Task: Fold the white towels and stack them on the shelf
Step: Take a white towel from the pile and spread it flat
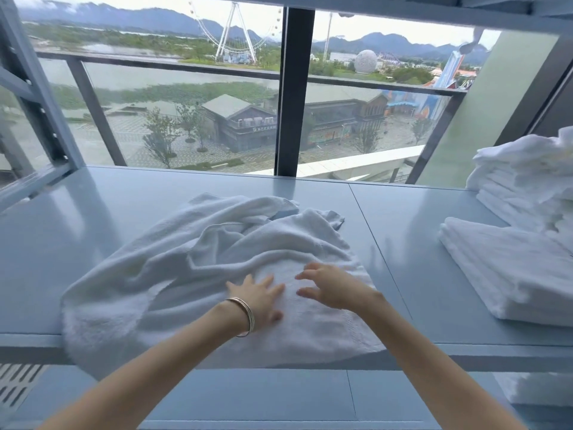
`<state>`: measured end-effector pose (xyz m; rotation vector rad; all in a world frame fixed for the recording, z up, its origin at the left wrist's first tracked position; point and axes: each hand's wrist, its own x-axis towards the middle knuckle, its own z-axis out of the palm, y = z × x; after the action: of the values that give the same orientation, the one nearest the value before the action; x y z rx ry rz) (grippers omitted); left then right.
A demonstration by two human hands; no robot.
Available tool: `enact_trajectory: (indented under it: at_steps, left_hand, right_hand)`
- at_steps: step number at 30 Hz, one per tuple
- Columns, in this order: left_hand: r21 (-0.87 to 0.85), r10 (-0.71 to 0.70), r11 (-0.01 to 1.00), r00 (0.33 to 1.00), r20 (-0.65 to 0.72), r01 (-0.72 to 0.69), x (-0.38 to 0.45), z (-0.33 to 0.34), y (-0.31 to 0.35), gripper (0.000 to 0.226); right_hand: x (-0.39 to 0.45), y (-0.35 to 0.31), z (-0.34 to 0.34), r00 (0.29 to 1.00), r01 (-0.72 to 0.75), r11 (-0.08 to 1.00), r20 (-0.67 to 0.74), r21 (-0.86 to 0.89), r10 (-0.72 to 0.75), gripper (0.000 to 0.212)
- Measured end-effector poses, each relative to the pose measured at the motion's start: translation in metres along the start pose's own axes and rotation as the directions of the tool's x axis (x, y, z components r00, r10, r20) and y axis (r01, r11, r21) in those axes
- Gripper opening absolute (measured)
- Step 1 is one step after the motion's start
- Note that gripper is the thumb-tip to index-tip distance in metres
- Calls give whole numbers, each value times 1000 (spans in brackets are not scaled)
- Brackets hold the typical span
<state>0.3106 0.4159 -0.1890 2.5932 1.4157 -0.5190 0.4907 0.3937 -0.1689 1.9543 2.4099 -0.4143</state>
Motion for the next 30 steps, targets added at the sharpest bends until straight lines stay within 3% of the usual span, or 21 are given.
enact_trajectory:
  at_steps: [3, 6, 14, 23, 25, 26, 28, 30]
  left_hand:
    - [-124, -28, 992, 998, 56, 35, 5, 6, -4, 67]
    - [-162, -20, 987, 999, 27, 24, 23, 5, -12, 66]
    - [-132, 61, 989, 998, -2, -61, 73, -16, 1, 62]
    - [-87, 175, 981, 985, -5, -175, 103, -39, 43, 57]
    - [-19, 204, 978, 969, -138, -209, 93, -42, 41, 44]
    - [7, 198, 979, 943, -267, -204, 84, -42, 34, 38]
    - [26, 132, 990, 823, -553, -140, 71, -38, 8, 31]
    - [33, 30, 999, 689, -724, -9, 63, -33, -27, 31]
  right_hand:
    - [14, 6, 22, 993, -52, 995, 97, -83, 60, 60]
    - [21, 15, 28, 978, -168, 985, 114, -43, 172, 60]
    - [13, 45, 35, 960, -278, 960, 29, -18, 279, 54]
    - [-9, 92, 18, 919, -389, 921, 69, 2, 388, 54]
    - [-8, 88, 10, 913, -400, 916, 85, -24, 400, 54]
    - [-5, 82, 7, 922, -381, 923, 61, -47, 384, 52]
    - [4, 62, 0, 964, -261, 963, -68, -65, 257, 49]
    - [17, 32, -4, 970, -27, 999, -241, 32, 34, 47]
